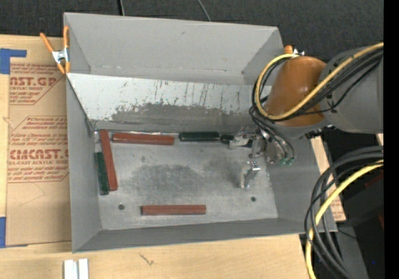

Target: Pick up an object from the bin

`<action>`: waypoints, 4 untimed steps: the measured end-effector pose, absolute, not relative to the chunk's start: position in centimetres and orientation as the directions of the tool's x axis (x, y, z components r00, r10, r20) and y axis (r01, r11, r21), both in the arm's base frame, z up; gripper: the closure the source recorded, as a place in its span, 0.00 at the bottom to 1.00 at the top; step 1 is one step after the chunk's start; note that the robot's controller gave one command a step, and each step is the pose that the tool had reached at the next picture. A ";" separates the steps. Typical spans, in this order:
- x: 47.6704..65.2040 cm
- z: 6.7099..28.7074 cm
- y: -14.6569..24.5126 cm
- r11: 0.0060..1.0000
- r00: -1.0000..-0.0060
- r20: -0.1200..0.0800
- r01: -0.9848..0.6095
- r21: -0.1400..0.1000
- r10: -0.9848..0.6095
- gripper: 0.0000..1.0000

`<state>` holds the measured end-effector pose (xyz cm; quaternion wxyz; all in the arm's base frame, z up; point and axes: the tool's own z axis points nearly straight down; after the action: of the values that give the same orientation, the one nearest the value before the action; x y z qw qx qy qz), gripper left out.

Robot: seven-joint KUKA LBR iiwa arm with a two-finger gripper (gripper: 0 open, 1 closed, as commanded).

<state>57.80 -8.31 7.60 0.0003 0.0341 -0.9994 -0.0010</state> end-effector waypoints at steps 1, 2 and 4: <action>57.1 8.1 -6.8 0.989 -0.989 0.000 -0.146 -0.002 -0.146 0.00; 53.6 8.4 -4.1 0.973 -0.973 -0.002 -0.230 0.002 -0.230 0.00; 51.5 7.7 -3.8 0.926 -0.926 -0.006 -0.376 0.003 -0.376 0.00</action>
Offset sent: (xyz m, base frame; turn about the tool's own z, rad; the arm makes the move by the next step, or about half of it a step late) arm -0.0518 0.0440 0.0082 -0.1485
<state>51.48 -3.76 7.66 -0.0026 0.1917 -0.9814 -0.0021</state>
